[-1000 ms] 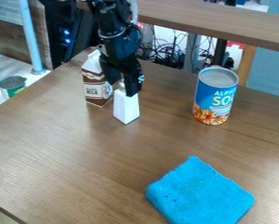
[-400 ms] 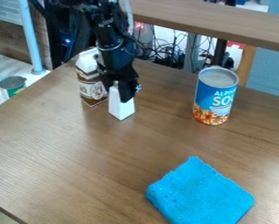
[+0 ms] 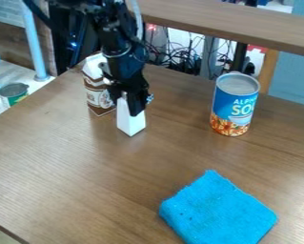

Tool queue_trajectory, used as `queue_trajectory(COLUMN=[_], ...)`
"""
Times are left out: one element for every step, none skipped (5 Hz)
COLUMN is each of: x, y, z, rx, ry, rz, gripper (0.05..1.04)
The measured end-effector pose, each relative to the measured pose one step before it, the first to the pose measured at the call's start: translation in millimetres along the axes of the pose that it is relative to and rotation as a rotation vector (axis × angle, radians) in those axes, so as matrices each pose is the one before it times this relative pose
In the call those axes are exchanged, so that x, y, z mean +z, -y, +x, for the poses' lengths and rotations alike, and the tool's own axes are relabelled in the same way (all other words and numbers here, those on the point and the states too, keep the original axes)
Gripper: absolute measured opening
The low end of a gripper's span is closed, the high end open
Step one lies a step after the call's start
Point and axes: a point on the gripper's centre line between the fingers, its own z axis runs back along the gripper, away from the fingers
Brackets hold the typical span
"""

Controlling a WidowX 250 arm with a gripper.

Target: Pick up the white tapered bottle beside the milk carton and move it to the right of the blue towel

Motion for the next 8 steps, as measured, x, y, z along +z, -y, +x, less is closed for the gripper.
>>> queue_trajectory(x=[48.13, 35.62, 25.84, 8.15, -10.12, -16.10, -18.11, -12.46], y=[8.66, 12.12, 18.46, 28.08, 38.14, 44.33, 39.54, 27.69], z=[10.28, 4.85, -8.88, -9.62, -1.20, 6.54, 10.93, 4.68], rx=[0.0160, -0.0030, -0.0244, -0.0605, -0.0863, -0.0963, -0.0949, -0.0653], ry=[0.1083, 0.0605, 0.0171, 0.0006, -0.0343, -0.0374, -0.0623, -0.0290], rz=[-0.0158, -0.0305, -0.0388, -0.0430, -0.0287, -0.0231, 0.0045, -0.0174], gripper=[0.642, 0.642, 0.642, 0.642, 0.642, 0.642, 0.642, 0.642])
